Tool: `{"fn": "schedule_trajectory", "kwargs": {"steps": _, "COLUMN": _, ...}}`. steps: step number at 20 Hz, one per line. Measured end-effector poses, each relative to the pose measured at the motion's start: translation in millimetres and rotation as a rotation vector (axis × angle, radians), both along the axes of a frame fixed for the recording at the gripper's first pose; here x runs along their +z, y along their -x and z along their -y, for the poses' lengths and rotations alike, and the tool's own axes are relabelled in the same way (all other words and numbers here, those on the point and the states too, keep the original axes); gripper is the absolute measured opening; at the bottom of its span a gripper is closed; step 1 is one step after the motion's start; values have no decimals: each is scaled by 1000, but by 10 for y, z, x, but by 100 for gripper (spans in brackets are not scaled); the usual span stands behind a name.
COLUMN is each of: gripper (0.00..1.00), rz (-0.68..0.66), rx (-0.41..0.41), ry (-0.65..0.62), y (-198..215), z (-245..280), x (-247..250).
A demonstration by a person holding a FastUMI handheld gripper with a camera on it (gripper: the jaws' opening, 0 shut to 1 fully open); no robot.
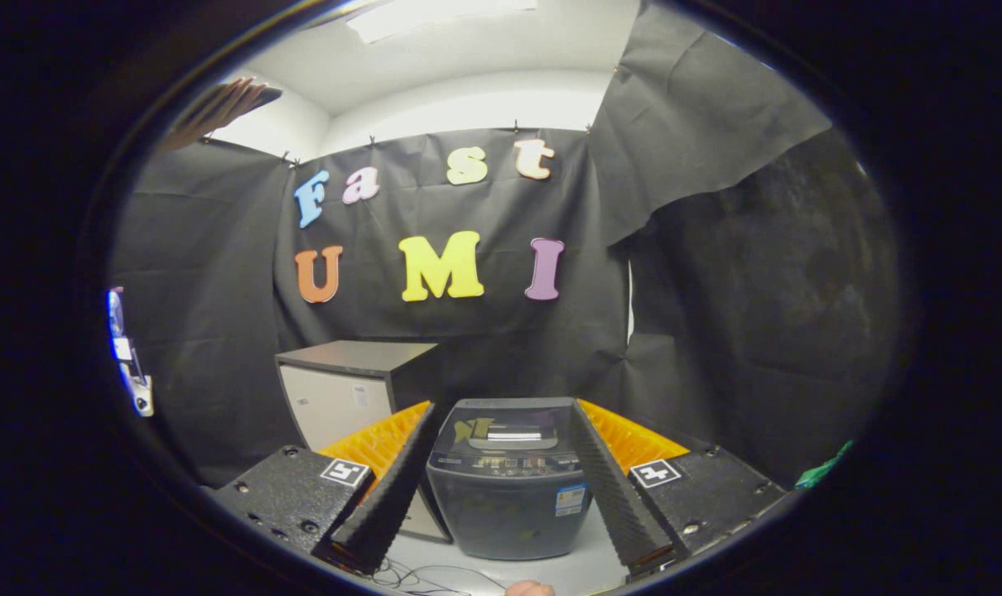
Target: Put the clothes into the washing machine and then close the washing machine lid.
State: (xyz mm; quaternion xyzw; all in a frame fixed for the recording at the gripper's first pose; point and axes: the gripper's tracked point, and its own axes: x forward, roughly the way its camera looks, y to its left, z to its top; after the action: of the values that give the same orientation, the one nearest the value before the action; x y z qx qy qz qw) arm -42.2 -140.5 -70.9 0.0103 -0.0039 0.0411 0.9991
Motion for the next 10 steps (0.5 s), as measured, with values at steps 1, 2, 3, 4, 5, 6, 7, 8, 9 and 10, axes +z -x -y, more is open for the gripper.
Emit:
{"fn": "schedule_trajectory", "kwargs": {"steps": 1, "gripper": 99, "rz": -3, "rx": 0, "ry": 2, "y": -4, "z": -9, "x": -11}}
{"fn": "schedule_trajectory", "kwargs": {"steps": 2, "gripper": 99, "rz": -2, "rx": 1, "ry": 4, "y": -8, "z": -4, "x": 7}}
{"fn": "schedule_trajectory", "kwargs": {"steps": 3, "gripper": 99, "rz": 5, "rx": 1, "ry": 4, "y": -9, "z": -12, "x": 25}}
{"fn": "schedule_trajectory", "kwargs": {"steps": 4, "gripper": 99, "rz": 6, "rx": 3, "ry": 4, "y": -15, "z": -20, "x": 44}}
{"fn": "schedule_trajectory", "kwargs": {"steps": 5, "gripper": 99, "rz": 6, "rx": 3, "ry": 4, "y": -13, "z": -20, "x": 49}}
{"fn": "schedule_trajectory", "kwargs": {"steps": 6, "gripper": 99, "rz": 9, "rx": 3, "ry": 5, "y": -18, "z": -18, "x": 51}}
{"fn": "schedule_trajectory", "kwargs": {"steps": 7, "gripper": 99, "rz": 10, "rx": 3, "ry": 6, "y": -27, "z": -20, "x": 59}}
{"fn": "schedule_trajectory", "kwargs": {"steps": 8, "gripper": 99, "rz": 8, "rx": 4, "ry": 8, "y": -34, "z": -25, "x": 52}}
{"fn": "schedule_trajectory", "kwargs": {"steps": 9, "gripper": 99, "rz": 6, "rx": 4, "ry": 9, "y": -42, "z": -29, "x": 46}}
{"fn": "schedule_trajectory", "kwargs": {"steps": 10, "gripper": 99, "rz": 5, "rx": 4, "ry": 10, "y": -42, "z": -30, "x": 56}}
